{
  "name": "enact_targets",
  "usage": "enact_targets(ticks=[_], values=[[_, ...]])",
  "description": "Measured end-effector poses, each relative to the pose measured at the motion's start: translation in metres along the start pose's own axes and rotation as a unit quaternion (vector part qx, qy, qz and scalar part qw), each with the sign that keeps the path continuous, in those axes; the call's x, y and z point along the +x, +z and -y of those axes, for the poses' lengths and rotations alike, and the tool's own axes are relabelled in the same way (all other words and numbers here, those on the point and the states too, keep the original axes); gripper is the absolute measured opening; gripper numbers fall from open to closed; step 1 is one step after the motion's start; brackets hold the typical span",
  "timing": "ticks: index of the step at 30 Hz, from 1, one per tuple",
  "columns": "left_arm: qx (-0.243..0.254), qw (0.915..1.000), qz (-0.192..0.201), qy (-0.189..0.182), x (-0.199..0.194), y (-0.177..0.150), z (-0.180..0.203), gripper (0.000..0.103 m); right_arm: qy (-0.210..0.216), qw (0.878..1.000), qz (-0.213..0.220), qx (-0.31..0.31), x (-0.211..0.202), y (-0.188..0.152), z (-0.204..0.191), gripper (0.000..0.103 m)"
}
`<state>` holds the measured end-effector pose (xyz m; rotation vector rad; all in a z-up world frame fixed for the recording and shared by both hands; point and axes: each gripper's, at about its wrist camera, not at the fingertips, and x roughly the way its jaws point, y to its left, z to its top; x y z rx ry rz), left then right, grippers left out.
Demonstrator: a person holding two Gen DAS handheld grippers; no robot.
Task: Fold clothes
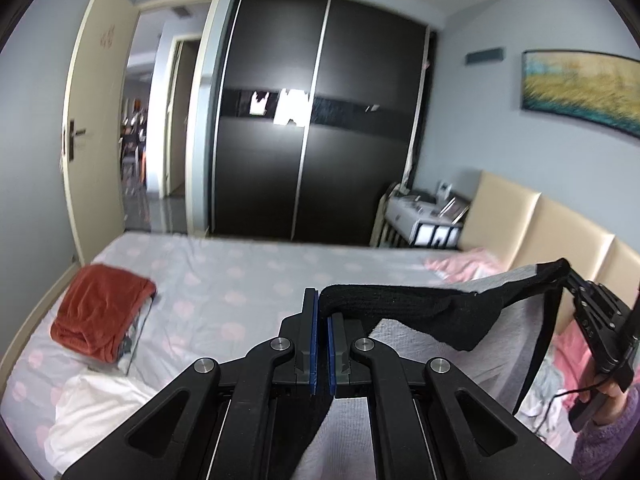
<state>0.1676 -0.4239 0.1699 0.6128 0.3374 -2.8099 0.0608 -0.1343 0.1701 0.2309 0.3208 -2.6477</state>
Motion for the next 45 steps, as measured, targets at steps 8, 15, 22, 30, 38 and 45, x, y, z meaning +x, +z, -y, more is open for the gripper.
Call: enact_targets(ticks=[8, 15, 22, 30, 38, 45], values=[[0.031, 0.9951, -0.064, 0.068, 0.143, 0.003, -0.011, 0.004, -0.009, 0.994, -0.105, -0.005, 0.141, -0.035, -0.025, 0.003], [0.055, 0.9824, -0.138, 0.113, 0.283, -0.005, -0.024, 0.004, -0.012, 0.983, -0.183, -0.030, 0.269, -0.089, -0.039, 0.003], [0.072, 0.9654, -0.216, 0.127, 0.414, -0.056, -0.044, 0.004, -0.010, 0.964, -0.261, -0.056, 0.397, -0.149, -0.053, 0.003], [0.100, 0.9458, -0.279, 0.133, 0.526, -0.115, -0.053, 0.004, 0.015, 0.942, -0.326, -0.073, 0.493, -0.228, -0.064, 0.004], [0.082, 0.9418, -0.297, 0.133, 0.576, -0.137, -0.065, 0.011, 0.047, 0.928, -0.364, -0.067, 0.541, -0.279, -0.071, 0.005], [0.044, 0.9454, -0.295, 0.130, 0.580, -0.135, -0.070, 0.034, 0.060, 0.922, -0.381, -0.029, 0.552, -0.284, -0.063, 0.009]])
